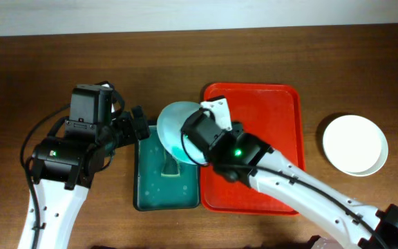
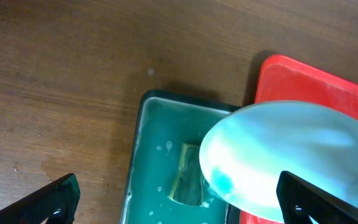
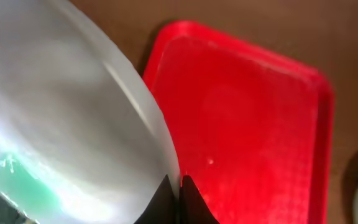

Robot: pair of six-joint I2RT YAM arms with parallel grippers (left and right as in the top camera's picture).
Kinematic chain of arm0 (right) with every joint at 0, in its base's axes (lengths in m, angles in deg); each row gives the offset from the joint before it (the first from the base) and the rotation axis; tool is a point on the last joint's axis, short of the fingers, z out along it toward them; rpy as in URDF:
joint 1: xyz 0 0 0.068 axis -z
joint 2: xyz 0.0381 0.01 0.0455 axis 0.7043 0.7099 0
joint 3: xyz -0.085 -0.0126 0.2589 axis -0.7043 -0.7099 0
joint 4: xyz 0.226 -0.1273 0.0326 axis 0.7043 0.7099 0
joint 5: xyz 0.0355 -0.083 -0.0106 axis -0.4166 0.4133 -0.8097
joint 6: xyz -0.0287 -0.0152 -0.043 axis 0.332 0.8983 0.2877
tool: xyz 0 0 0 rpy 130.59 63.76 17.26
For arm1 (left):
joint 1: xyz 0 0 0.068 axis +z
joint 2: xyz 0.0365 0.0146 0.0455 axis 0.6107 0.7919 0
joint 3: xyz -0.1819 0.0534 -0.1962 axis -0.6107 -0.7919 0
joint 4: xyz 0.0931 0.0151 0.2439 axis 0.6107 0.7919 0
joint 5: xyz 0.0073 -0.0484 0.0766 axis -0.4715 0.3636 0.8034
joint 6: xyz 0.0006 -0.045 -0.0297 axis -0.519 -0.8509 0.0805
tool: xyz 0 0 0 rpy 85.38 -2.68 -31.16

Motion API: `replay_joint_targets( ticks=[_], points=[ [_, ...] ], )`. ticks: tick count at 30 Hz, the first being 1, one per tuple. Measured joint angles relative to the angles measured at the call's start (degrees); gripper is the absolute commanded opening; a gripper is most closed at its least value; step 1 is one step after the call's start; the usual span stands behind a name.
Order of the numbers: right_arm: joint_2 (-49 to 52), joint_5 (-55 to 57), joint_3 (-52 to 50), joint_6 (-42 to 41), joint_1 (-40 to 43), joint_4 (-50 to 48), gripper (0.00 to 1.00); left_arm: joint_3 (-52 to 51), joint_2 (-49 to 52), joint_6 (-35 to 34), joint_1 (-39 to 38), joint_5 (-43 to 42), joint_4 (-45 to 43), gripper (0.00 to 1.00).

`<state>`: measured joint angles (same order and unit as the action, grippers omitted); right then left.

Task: Clean dirty plates on tray and stack at the side
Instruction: 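Lift the plate with the right gripper and dip it into the basin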

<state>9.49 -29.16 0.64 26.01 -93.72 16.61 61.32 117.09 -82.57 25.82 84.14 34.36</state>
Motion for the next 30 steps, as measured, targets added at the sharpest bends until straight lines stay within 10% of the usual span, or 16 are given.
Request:
replay_joint_targets(
  ticks=[14,30],
  points=[
    [-0.2,26.3,1.1,1.7,-13.6,0.0,0.04,0.0,0.0,0.0,0.0,0.0,0.0,0.99],
    [-0.2,30.2,1.1,2.8,-15.1,0.0,0.04,0.0,0.0,0.0,0.0,0.0,0.0,0.99]
  ],
)
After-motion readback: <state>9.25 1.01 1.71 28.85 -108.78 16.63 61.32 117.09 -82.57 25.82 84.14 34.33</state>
